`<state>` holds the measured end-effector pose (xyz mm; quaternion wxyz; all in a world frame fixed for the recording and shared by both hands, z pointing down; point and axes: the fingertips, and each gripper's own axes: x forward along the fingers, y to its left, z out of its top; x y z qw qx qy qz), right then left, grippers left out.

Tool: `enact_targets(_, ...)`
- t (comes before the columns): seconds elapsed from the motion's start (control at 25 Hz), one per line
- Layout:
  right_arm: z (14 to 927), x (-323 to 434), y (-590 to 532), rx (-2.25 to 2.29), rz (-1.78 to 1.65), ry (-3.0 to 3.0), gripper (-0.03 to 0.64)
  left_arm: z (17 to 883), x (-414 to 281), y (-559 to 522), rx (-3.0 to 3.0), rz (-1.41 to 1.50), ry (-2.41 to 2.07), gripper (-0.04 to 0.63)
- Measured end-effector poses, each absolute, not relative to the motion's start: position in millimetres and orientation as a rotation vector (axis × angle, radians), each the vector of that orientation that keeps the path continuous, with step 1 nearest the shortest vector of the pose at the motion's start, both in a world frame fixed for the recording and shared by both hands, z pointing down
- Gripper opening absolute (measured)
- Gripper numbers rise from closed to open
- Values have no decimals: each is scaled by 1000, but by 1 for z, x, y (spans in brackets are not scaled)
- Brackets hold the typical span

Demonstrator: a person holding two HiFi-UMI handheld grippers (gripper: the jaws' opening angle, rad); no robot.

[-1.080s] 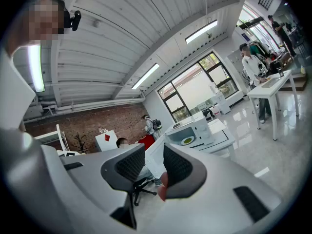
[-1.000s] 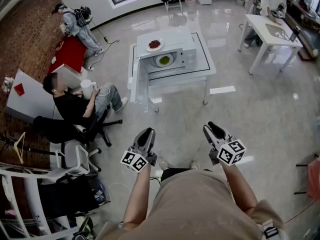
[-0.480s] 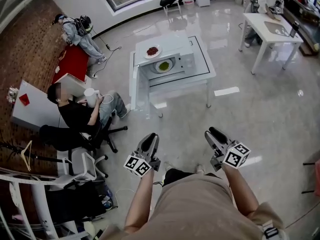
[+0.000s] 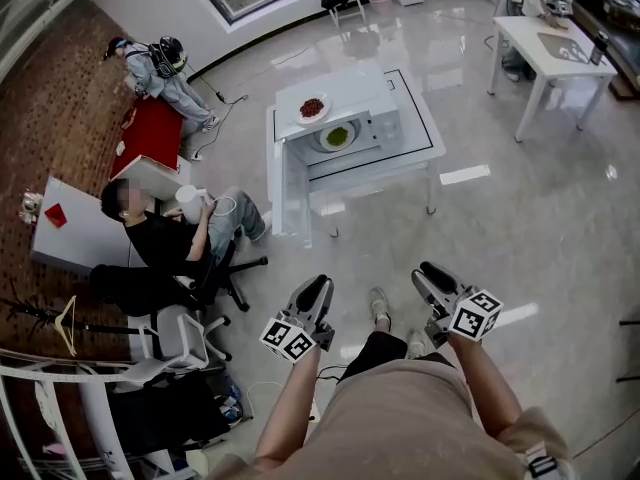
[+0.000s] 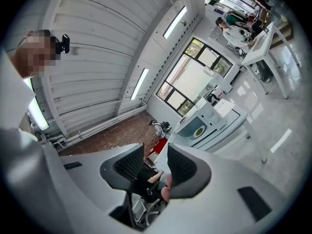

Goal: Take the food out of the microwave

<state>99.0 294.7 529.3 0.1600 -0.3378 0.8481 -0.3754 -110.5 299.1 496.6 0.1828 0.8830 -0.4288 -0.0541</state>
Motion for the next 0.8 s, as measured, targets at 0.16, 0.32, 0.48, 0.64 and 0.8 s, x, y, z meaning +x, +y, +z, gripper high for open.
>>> enact_targets(0.16, 518, 96, 264, -992, -1081, 2378, 140, 492, -113, 256, 2491, -187, -1200, 52)
enact_targets(0.32, 502, 94, 230, -1011, -1077, 2353, 140, 483, -112, 216, 2516, -232, -1157, 52)
enact_targets(0.48, 493, 87, 194, -1055, -1058, 2356, 140, 471, -114, 182, 2524, -247, -1142, 52)
enact_targets(0.64, 490, 73, 164, -1090, -1055, 2354, 140, 460, -124, 149, 2526, -272, -1148, 52)
enact_targets(0.8, 492, 58, 140, -1126, -1068, 2337, 140, 460, -138, 121, 2533, -272, -1134, 52)
